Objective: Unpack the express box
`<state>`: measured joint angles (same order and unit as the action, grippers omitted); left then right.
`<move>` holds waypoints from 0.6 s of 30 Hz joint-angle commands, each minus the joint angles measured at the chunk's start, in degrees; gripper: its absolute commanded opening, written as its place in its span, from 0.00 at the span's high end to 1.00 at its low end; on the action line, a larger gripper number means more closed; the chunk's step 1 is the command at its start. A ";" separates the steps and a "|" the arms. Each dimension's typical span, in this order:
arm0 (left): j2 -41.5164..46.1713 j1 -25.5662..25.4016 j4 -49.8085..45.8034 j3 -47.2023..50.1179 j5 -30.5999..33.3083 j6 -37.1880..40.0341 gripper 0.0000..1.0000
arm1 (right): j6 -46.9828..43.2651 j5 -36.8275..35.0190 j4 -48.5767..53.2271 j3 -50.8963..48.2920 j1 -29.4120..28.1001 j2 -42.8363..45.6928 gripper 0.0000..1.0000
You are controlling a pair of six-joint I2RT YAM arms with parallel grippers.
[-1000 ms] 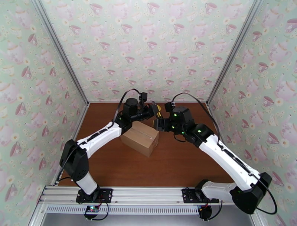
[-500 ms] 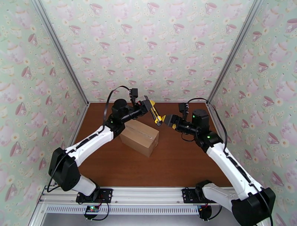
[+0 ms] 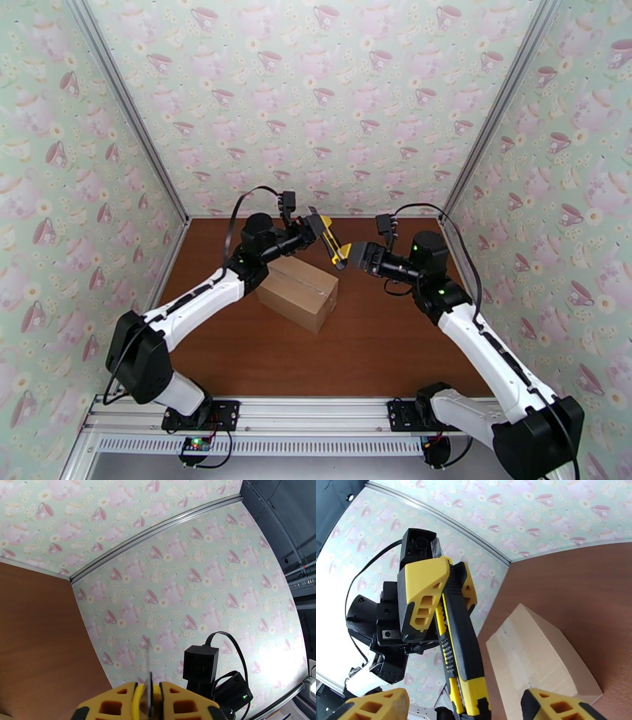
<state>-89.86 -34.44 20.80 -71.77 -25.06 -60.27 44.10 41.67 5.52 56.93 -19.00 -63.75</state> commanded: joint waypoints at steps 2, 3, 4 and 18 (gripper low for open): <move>-0.67 -0.57 -3.08 -2.99 1.57 0.88 1.00 | -9.75 -10.86 12.60 5.56 -2.13 1.33 0.21; -0.66 -0.64 -5.02 -3.47 2.27 1.76 1.00 | -12.35 -14.84 16.07 7.13 -3.54 1.33 0.20; -0.57 -0.84 -6.91 -4.00 3.01 2.48 1.00 | -15.11 -19.18 19.67 9.16 -5.62 0.90 0.18; -2.72 -2.40 -14.63 -8.32 6.71 3.68 1.00 | -23.08 -42.14 30.60 18.18 -16.57 -6.43 0.04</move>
<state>-91.57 -36.23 7.99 -77.43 -19.79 -57.74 23.99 7.18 32.12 72.29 -34.26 -68.93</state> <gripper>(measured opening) 0.155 0.962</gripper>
